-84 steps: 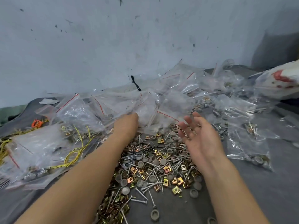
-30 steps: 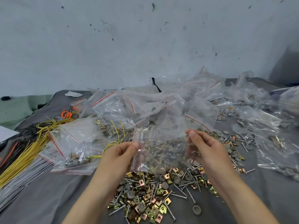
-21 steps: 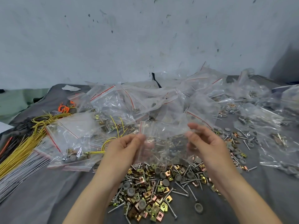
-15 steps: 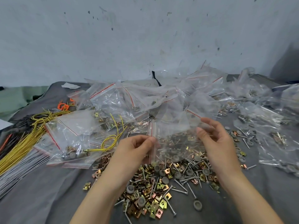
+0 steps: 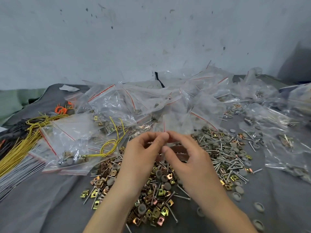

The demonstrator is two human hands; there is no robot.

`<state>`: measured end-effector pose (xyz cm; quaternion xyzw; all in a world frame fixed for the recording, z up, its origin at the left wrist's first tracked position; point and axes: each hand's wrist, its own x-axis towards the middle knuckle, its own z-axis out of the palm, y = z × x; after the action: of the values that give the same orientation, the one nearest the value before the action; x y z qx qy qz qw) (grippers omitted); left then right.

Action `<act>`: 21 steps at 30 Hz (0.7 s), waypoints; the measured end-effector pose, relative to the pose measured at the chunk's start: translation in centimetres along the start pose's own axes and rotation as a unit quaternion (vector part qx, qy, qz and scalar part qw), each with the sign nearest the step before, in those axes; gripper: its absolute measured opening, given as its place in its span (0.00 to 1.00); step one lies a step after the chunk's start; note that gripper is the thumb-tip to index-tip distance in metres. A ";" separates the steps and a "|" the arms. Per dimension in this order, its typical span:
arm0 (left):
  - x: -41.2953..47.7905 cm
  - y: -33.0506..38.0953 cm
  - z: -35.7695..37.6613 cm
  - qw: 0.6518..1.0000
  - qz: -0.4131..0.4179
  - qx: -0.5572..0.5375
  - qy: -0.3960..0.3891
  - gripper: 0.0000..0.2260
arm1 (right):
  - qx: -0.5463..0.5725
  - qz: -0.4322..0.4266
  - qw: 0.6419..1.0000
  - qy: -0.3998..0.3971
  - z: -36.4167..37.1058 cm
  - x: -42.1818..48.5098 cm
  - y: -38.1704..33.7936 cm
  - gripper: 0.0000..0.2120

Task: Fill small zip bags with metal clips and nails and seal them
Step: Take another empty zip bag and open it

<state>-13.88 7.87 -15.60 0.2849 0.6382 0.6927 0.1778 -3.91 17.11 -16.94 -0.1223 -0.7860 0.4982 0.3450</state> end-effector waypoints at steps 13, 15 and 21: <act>-0.5 0.4 -0.2 1.000 0.023 0.020 0.003 0.12 | 0.041 0.014 0.999 -0.006 0.4 -0.1 -0.1 0.14; -0.5 0.3 -0.1 0.999 0.032 0.041 0.010 0.10 | 0.045 0.012 0.999 -0.010 0.4 -0.1 -0.2 0.14; -0.6 0.2 0.1 0.992 0.063 0.104 0.021 0.09 | 0.042 0.022 0.999 0.018 0.7 0.0 0.0 0.13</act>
<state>-13.34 7.55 -15.55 0.3267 0.6912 0.6382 0.0902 -4.33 16.65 -17.13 -0.1340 -0.7551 0.5359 0.3530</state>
